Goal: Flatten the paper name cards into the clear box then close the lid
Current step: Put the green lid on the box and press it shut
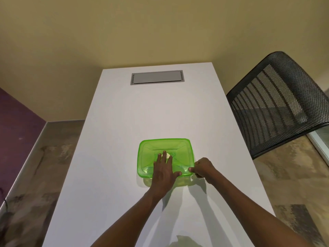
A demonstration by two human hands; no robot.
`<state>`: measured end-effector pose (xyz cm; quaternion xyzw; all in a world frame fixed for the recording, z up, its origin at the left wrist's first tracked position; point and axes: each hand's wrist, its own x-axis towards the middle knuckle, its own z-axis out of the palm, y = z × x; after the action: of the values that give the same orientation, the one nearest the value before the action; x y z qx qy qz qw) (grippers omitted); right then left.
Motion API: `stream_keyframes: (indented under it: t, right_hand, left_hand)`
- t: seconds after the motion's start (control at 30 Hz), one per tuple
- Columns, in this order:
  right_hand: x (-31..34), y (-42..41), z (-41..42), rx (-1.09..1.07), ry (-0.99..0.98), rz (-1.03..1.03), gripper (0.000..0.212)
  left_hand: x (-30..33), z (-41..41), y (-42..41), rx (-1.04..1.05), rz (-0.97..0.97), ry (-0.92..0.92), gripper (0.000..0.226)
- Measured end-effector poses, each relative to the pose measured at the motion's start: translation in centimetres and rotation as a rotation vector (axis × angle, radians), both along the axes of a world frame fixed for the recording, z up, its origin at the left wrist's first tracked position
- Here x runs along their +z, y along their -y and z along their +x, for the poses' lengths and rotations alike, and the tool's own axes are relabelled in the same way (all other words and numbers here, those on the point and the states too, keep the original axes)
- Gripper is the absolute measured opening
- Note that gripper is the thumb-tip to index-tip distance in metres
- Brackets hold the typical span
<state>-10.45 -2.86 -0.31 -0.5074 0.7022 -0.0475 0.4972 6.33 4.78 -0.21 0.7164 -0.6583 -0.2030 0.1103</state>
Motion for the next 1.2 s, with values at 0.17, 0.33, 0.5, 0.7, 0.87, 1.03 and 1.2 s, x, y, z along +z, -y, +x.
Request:
stream_keyframes:
  t: [0.17, 0.33, 0.5, 0.7, 0.87, 1.03, 1.2]
  right_hand:
    - [1.0, 3.2, 0.5, -0.071, 0.085, -0.04, 0.042]
    - [1.3, 6.8, 2.7, -0.033, -0.011, -0.225, 0.051]
    - [0.5, 9.5, 3.6, -0.087, -0.015, -0.166, 0.044]
    - [-0.6, 12.0, 4.3, -0.16, -0.024, -0.002, 0.034]
    - [-1.3, 12.6, 5.0, -0.048, -0.16, -0.031, 0.032]
    - [0.0, 10.2, 4.4, -0.058, -0.14, -0.197, 0.04]
    - [-0.1, 7.1, 4.4, -0.001, -0.077, -0.377, 0.043]
  left_hand:
    - [-0.1, 1.5, 1.5, -0.019, -0.099, -0.01, 0.087]
    - [1.4, 3.1, 5.2, -0.104, 0.122, 0.143, 0.113]
    - [0.8, 3.4, 6.0, -0.131, 0.277, 0.15, 0.12]
    - [0.3, 3.3, 6.0, -0.134, 0.288, 0.177, 0.118]
    - [0.3, 3.2, 6.0, -0.131, 0.294, 0.168, 0.117]
    - [0.3, 3.3, 5.8, -0.117, 0.272, 0.152, 0.116]
    - [0.4, 3.6, 5.2, -0.134, 0.226, 0.159, 0.113]
